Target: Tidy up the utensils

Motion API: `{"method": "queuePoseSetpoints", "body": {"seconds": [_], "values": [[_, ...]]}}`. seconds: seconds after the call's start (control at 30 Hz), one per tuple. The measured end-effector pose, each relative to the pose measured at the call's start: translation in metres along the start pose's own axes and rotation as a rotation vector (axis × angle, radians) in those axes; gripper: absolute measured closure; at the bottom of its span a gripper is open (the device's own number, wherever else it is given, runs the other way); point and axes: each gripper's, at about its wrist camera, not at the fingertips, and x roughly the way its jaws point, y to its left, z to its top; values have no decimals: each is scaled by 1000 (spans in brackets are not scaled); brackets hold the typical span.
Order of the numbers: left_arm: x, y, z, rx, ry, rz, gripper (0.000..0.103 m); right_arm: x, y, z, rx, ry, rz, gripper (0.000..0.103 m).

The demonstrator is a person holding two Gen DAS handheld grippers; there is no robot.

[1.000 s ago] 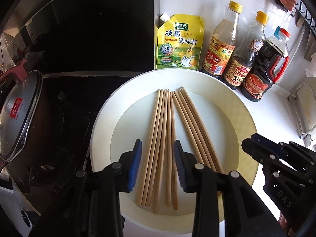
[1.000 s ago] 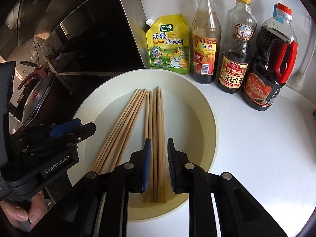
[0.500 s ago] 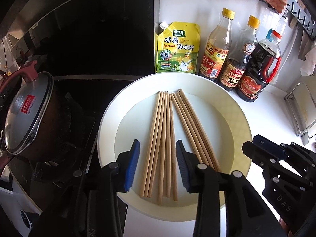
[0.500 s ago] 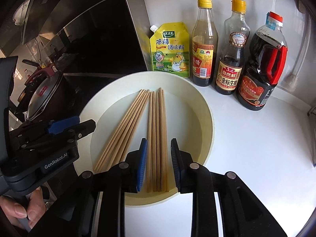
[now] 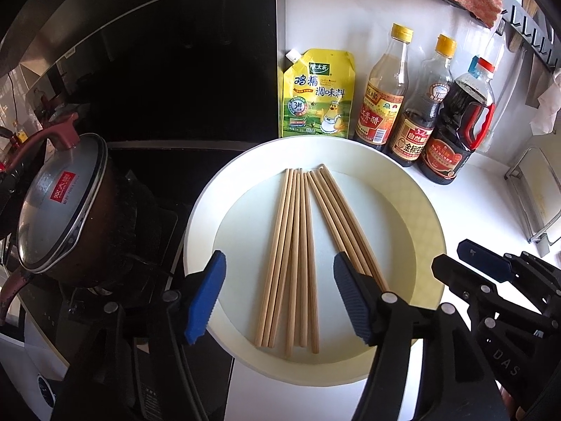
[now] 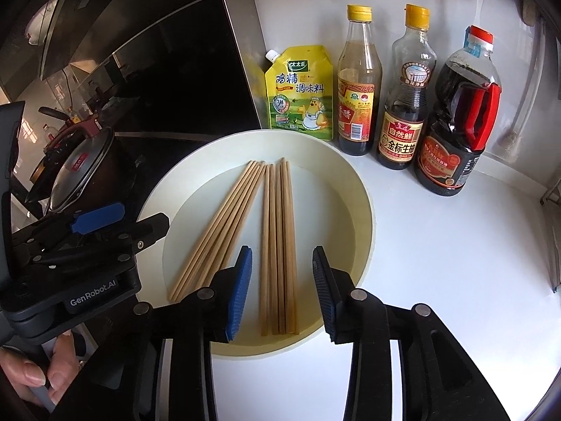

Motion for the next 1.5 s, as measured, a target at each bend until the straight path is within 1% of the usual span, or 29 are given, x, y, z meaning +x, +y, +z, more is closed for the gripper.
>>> {"method": "queuePoseSetpoints", "body": {"seconds": [0.17, 0.23, 0.27, 0.37, 0.47, 0.57, 0.67, 0.8, 1.0, 1.1, 1.5], "values": [[-2, 3, 0, -10, -6, 4, 25, -3, -1, -2, 9, -5, -11, 60], [-2, 4, 0, -15, -4, 7, 19, -4, -2, -2, 14, -10, -17, 53], [-2, 4, 0, -17, -3, 8, 18, -4, -3, -2, 18, -14, -20, 50], [-2, 5, 1, -20, 1, 8, 16, -5, -5, -2, 28, -17, -29, 46], [-2, 6, 0, -18, 6, 13, 11, -5, -7, -3, 43, -12, -34, 40], [-1, 6, 0, -23, 12, 13, 9, -5, -8, -4, 50, -8, -38, 40], [0, 8, 0, -29, 19, 19, 7, -6, -9, -5, 56, -7, -43, 37], [-3, 10, -3, -45, 8, 10, 7, -6, -10, -6, 60, -5, -50, 37], [-8, 8, -1, -31, -17, 41, 6, -6, -9, -6, 59, 1, -48, 37], [-8, 7, 0, -28, -10, 22, 6, -6, -8, -6, 58, 4, -47, 37], [-7, 4, -2, -17, -6, 22, 6, -5, -9, -6, 59, 7, -46, 37]]}}
